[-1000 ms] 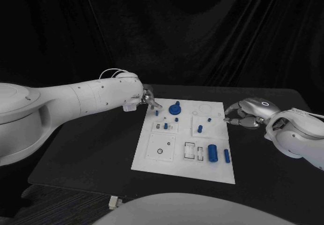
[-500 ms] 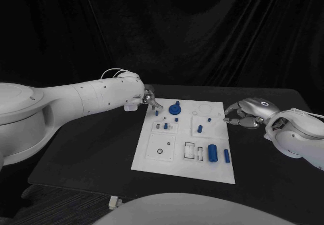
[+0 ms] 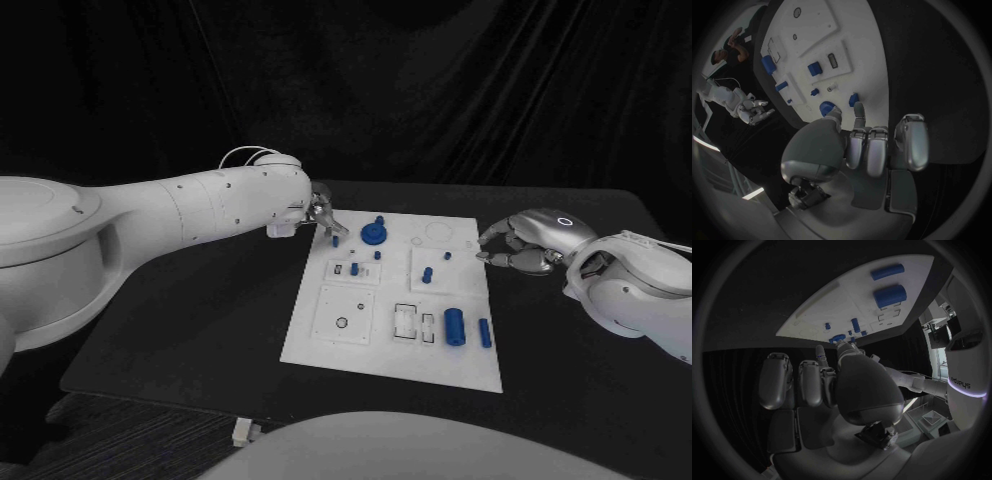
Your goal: Assemble the parts on the task board
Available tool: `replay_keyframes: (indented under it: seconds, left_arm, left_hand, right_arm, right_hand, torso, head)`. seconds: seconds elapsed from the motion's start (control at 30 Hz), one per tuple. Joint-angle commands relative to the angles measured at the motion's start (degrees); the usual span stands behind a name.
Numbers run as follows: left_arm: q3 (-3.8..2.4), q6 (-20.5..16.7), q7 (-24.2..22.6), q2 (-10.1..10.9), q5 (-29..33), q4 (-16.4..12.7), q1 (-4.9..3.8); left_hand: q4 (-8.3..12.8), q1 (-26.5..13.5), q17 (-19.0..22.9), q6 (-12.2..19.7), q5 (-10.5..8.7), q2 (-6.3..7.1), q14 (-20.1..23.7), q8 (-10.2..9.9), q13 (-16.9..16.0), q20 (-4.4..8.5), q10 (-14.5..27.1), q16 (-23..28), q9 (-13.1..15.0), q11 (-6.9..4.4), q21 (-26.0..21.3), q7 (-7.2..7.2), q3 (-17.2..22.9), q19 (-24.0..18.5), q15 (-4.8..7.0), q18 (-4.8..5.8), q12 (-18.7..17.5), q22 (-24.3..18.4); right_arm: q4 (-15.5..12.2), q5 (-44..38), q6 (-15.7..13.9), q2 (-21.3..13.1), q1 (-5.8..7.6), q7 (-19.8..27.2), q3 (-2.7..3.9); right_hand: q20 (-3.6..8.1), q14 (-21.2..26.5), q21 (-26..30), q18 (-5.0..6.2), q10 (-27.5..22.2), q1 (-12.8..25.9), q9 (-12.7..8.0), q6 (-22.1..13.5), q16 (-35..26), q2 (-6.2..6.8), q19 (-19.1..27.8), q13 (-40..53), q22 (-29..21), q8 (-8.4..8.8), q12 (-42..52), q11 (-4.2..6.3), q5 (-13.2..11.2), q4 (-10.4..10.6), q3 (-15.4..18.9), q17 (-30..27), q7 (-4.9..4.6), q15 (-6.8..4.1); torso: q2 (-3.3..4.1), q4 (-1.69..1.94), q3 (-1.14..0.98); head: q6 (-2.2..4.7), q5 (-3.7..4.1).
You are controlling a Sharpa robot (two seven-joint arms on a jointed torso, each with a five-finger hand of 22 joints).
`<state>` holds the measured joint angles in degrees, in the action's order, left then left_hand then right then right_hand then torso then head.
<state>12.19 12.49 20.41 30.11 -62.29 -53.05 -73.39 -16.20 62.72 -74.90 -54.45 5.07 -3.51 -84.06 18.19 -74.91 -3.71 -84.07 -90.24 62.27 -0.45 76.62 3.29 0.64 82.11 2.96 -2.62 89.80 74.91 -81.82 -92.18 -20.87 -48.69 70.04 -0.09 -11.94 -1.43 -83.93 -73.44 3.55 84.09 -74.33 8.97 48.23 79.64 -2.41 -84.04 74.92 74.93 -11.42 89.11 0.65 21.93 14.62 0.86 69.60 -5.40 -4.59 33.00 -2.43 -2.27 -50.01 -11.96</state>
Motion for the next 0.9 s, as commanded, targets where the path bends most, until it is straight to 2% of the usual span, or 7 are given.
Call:
replay_keyframes:
  seconds: [0.03,0.33,0.9]
  left_arm:
    - [-0.05,1.4,0.2,-0.3,-0.1,0.2,0.15]
    - [-0.05,1.8,0.2,-0.8,-0.1,0.8,0.38]
    - [-0.05,1.7,0.3,-0.9,-0.1,1.3,0.65]
  left_hand:
    - [0.0,-0.1,-15.1,0.0,-0.09,-0.48,-5.9,-0.4,-15.1,-0.03,-5.9,0.2,-0.2,0.52,-0.3,0.35,-0.3,-0.4,-0.41,-0.64,0.2,10.7]
    - [0.1,0.0,-15.1,0.1,0.13,-0.67,-5.9,-0.8,-15.1,-0.11,-5.9,0.2,-0.4,0.61,-0.4,0.43,-0.3,-0.5,-0.50,-0.67,0.2,10.7]
    - [0.3,0.2,-15.1,0.2,0.66,-1.05,-5.9,-1.4,-15.1,-0.23,-5.9,0.2,-0.7,0.72,-0.4,0.55,-0.2,-0.6,-0.60,-0.68,0.2,10.7]
  right_arm:
    - [-0.1,-0.1,-0.1,0.0,-0.14,-0.4,0.04]
    - [-0.2,-0.1,-0.2,-0.1,-0.15,-0.3,0.04]
    - [-0.4,-0.1,-0.3,-0.1,-0.15,-0.4,0.04]
  right_hand:
    - [-0.48,-2.6,0.3,0.16,4.7,-0.1,-0.1,0.6,-0.2,-0.21,-1.1,12.8,10.1,0.00,-0.2,-0.15,0.2,0.2,-0.2,0.0,0.02,0.24]
    - [-0.48,-2.6,0.3,0.16,4.7,-0.1,-0.1,0.6,-0.2,-0.21,-1.1,12.8,10.1,0.00,-0.2,-0.15,0.2,0.2,-0.2,0.0,0.02,0.24]
    - [-0.46,-2.6,0.3,0.17,4.6,-0.2,-0.1,0.5,-0.2,-0.15,-1.1,12.6,10.1,0.04,-0.3,-0.16,0.3,0.1,-0.2,-0.1,0.00,0.23]
  torso:
    - [0.01,0.02,0.00]
    - [0.02,-0.07,0.02]
    - [0.03,-0.02,0.02]
  head:
    - [0.01,0.07]
    - [0.01,0.20]
    - [0.01,0.22]
